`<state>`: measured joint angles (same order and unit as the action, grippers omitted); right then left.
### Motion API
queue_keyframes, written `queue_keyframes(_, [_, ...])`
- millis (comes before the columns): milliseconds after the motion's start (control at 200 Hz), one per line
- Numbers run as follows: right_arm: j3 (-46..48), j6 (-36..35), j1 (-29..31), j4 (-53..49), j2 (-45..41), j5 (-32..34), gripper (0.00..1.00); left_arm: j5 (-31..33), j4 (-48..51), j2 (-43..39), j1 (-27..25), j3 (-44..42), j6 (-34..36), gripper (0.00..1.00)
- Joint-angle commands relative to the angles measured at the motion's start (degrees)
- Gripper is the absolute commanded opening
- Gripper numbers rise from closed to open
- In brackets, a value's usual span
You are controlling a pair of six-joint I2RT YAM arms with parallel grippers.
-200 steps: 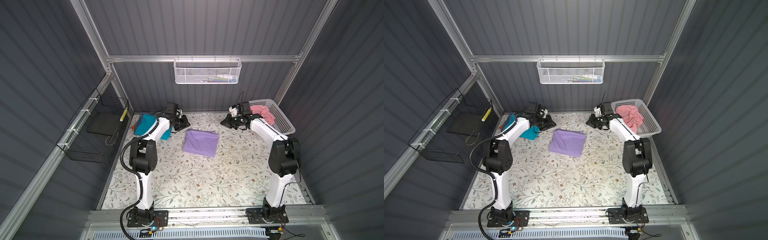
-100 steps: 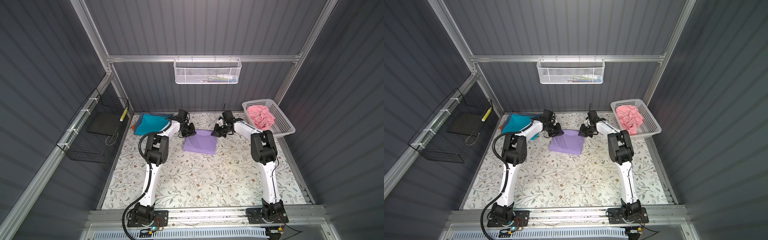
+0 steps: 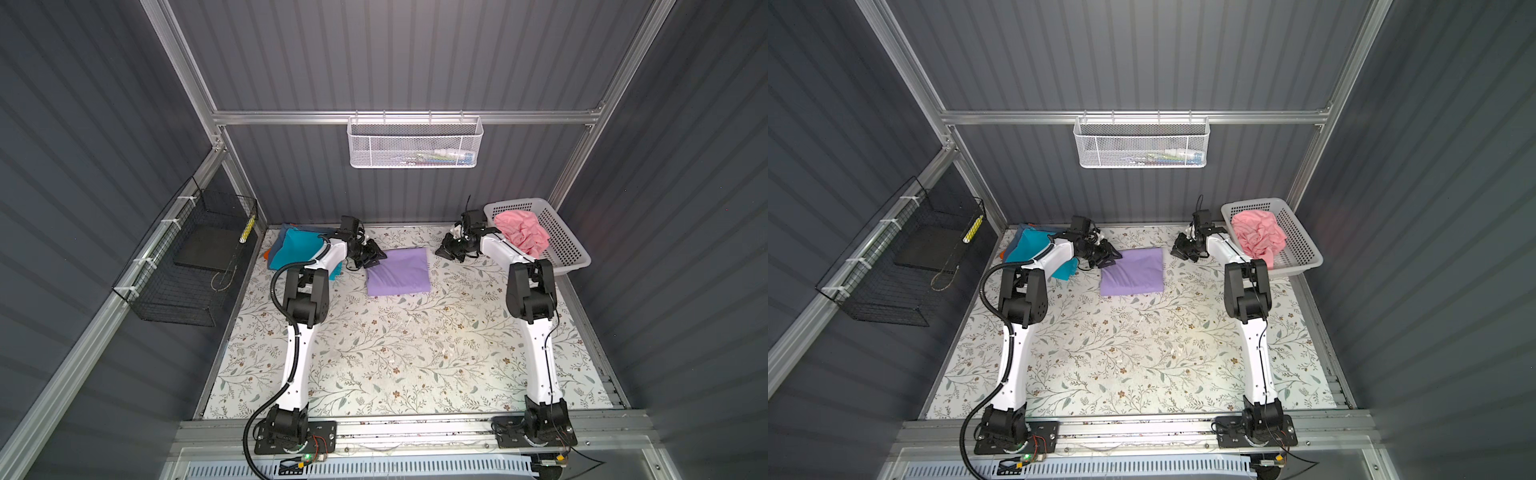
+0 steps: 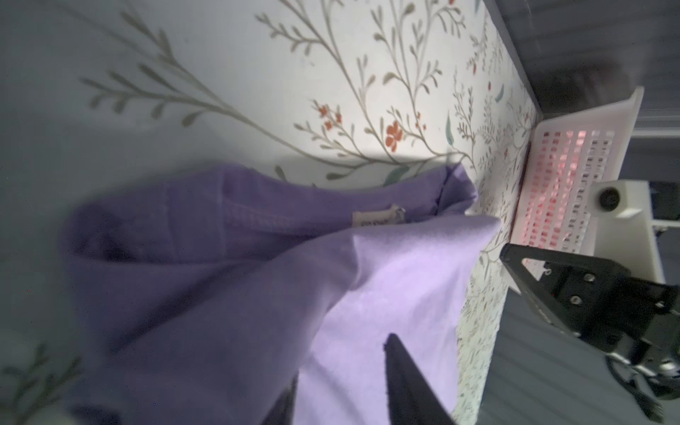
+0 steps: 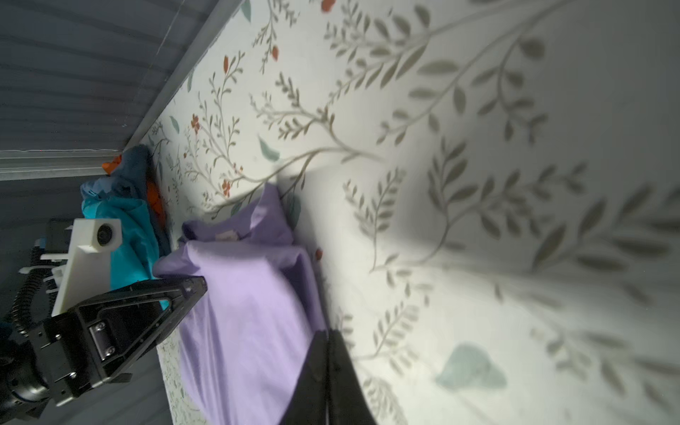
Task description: Fold and stack the t-shirts
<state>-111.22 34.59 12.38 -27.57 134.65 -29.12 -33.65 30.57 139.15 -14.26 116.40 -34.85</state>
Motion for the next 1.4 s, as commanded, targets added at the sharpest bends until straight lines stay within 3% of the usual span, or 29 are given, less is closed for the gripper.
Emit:
queue_keyframes(0, [7.6,-4.2,3.6,1.4,-10.4,4.3,0.17,-0.9,-0.5,-10.2,-0.2,-5.9,2.1,0.6])
queue_keyframes(85, [14.7,-4.7,5.0,1.3,-15.1,7.2,0.28,0.8,0.4,-15.7,-0.2,-11.4,3.8,0.71])
queue_keyframes(150, [19.2,-4.3,5.9,1.1,-17.2,7.1,0.33,2.0,0.6,-19.5,-0.2,-16.4,4.7,0.71])
queue_keyframes(265, [23.2,-4.5,7.3,0.9,-17.6,7.0,0.41,3.9,-0.6,-24.7,-0.4,-26.1,4.7,0.5])
queue_keyframes(400, [23.7,-4.1,8.4,-0.6,-15.6,6.5,0.52,6.2,-1.4,-27.8,-0.5,-34.6,5.0,0.5])
queue_keyframes(665, [24.0,-2.1,8.5,1.0,-13.2,5.6,0.51,5.3,-6.6,-27.4,-1.6,-44.1,3.8,0.71])
queue_keyframes(991, [26.0,-0.1,8.5,3.1,-10.7,4.1,0.43,3.7,-12.6,-23.6,-1.6,-44.8,1.6,0.7])
queue_keyframes(1071, [26.3,0.0,8.5,3.2,-10.4,4.2,0.39,2.6,-14.2,-22.4,-1.6,-44.5,0.8,0.56])
queue_keyframes(1156, [26.6,0.1,8.4,3.4,-10.3,4.7,0.3,2.3,-14.6,-21.7,-1.6,-44.5,0.2,0.18])
queue_keyframes(1206, [26.9,0.2,8.1,3.7,-10.5,5.4,0.18,3.1,-13.9,-21.8,-1.4,-44.5,0.2,0.04])
queue_keyframes(1316, [27.4,0.5,6.6,3.8,-11.2,6.0,0.0,4.4,-12.0,-22.9,-0.5,-44.9,1.5,0.0])
queue_keyframes(1396, [27.8,0.7,4.9,3.4,-12.1,6.1,0.0,5.4,-10.2,-23.9,0.2,-45.3,2.6,0.0])
